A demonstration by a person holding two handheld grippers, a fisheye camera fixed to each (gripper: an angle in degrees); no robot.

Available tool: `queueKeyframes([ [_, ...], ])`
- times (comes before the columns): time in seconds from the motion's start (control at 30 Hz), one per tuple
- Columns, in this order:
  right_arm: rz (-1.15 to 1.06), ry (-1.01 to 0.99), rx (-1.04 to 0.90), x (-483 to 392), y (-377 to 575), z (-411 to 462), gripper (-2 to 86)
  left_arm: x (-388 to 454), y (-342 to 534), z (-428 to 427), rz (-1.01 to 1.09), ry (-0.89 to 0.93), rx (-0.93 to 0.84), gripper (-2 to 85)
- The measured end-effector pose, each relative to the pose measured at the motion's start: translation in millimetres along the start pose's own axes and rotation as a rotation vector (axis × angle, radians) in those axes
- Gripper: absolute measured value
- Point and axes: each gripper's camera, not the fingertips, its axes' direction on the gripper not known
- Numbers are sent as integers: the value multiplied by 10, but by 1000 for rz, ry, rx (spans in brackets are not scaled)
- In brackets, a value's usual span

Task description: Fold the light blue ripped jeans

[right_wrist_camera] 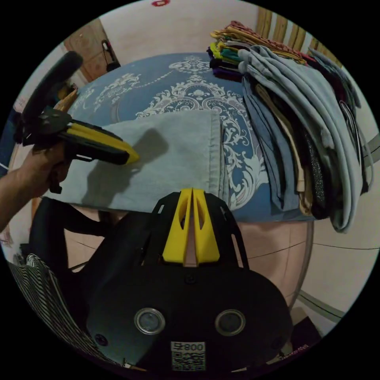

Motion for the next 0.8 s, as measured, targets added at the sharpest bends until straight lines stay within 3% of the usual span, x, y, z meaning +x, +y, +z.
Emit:
queueKeyframes([
  [0.17,28,3,31,52,8,-20,1,-34,-3,42,9,-12,53,3],
  [0.23,103,-88,16,212,-28,-42,2,-44,39,66,11,-22,71,3],
  [0.33,180,-201,23,416,-24,-59,2,-140,33,393,-10,-5,-60,4],
  [0.57,358,-338,121,855,203,-300,11,-116,-212,453,81,-3,28,22],
  [0.8,577,-538,159,1430,489,-291,100,-83,-882,635,181,-2,-26,103],
])
